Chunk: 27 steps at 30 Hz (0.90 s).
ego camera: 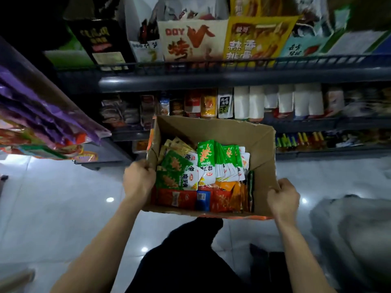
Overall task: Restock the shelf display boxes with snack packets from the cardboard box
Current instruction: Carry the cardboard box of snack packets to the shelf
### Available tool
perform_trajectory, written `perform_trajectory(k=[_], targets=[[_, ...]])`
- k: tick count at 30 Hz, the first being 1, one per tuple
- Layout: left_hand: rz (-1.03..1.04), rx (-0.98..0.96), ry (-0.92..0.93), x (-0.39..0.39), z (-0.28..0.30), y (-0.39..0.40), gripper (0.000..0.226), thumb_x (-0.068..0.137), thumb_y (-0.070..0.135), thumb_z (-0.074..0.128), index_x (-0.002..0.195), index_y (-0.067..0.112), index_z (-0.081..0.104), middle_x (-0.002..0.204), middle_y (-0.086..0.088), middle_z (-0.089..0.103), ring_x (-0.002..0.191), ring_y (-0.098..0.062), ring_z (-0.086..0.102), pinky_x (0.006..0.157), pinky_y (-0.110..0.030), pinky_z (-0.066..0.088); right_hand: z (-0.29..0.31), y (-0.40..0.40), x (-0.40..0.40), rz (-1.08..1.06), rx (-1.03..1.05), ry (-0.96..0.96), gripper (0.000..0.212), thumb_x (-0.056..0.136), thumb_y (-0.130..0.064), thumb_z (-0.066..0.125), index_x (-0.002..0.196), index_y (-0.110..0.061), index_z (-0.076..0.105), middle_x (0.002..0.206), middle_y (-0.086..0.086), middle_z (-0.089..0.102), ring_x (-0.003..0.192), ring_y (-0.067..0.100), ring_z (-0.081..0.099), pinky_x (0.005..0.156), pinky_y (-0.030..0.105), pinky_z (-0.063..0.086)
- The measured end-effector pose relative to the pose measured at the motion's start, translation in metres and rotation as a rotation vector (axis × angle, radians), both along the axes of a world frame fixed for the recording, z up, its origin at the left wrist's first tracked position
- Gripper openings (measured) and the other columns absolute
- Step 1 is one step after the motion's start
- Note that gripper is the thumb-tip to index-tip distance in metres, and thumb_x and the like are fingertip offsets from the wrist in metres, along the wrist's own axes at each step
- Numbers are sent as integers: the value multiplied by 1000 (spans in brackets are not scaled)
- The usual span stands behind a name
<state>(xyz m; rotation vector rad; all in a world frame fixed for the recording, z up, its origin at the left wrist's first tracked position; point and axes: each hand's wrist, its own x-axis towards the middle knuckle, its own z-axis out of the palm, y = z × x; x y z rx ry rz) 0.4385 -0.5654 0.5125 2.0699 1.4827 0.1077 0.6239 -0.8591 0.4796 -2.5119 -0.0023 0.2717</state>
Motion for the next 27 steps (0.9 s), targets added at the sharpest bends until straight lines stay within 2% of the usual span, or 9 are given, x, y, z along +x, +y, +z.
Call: perform_trajectory(k=[5, 7, 13, 20, 23, 25, 27], targets=[[30, -27, -25, 66, -3, -8, 24, 90, 16, 50, 83, 3, 69, 83, -21, 68, 82, -41, 60, 64, -34, 39, 0, -1, 71, 2, -17, 1, 5, 82, 1, 53, 82, -2, 57, 76, 14, 61, 68, 34, 57, 61, 35, 48], [41, -42, -46, 92, -1, -15, 24, 91, 13, 51, 87, 1, 71, 86, -21, 69, 80, -37, 60, 66, -31, 38, 7, -8, 98, -1, -16, 17, 5, 83, 0, 53, 82, -3, 57, 75, 14, 61, 68, 33, 57, 62, 36, 50], [55, -45, -8, 146, 0, -38, 21, 92, 9, 52, 93, 1, 72, 90, -21, 70, 76, -34, 60, 66, -33, 40, 15, -31, 160, 17, -49, 23, 5, 82, 0, 53, 78, -2, 54, 69, 11, 56, 63, 29, 50, 60, 29, 36], [141, -72, 29, 183, -30, -91, 19, 90, 12, 53, 90, 2, 69, 81, -19, 66, 68, -30, 53, 63, -35, 42, -2, -68, 227, 131, -63, 30, 15, 82, 1, 53, 73, -10, 50, 70, 11, 57, 65, 30, 55, 59, 29, 37], [183, -37, 27, 210, -33, -129, 21, 90, 16, 54, 88, 4, 70, 80, -19, 67, 70, -34, 58, 64, -36, 45, -17, -93, 260, 161, -50, 81, 12, 81, 1, 52, 84, -8, 59, 77, 12, 62, 71, 31, 58, 62, 29, 40], [172, -2, 50, 234, -30, -161, 26, 93, 22, 53, 86, 3, 69, 79, -21, 66, 74, -39, 61, 64, -35, 44, -27, -111, 283, 186, -12, 99, 6, 80, -6, 51, 80, -10, 55, 76, 15, 61, 70, 32, 56, 62, 30, 38], [245, 17, 69, 257, -26, -196, 27, 92, 20, 53, 83, 0, 68, 83, -26, 66, 80, -44, 61, 66, -38, 44, -32, -133, 305, 254, 20, 109, 7, 73, -18, 43, 72, -13, 47, 67, 11, 55, 64, 29, 50, 57, 29, 35]])
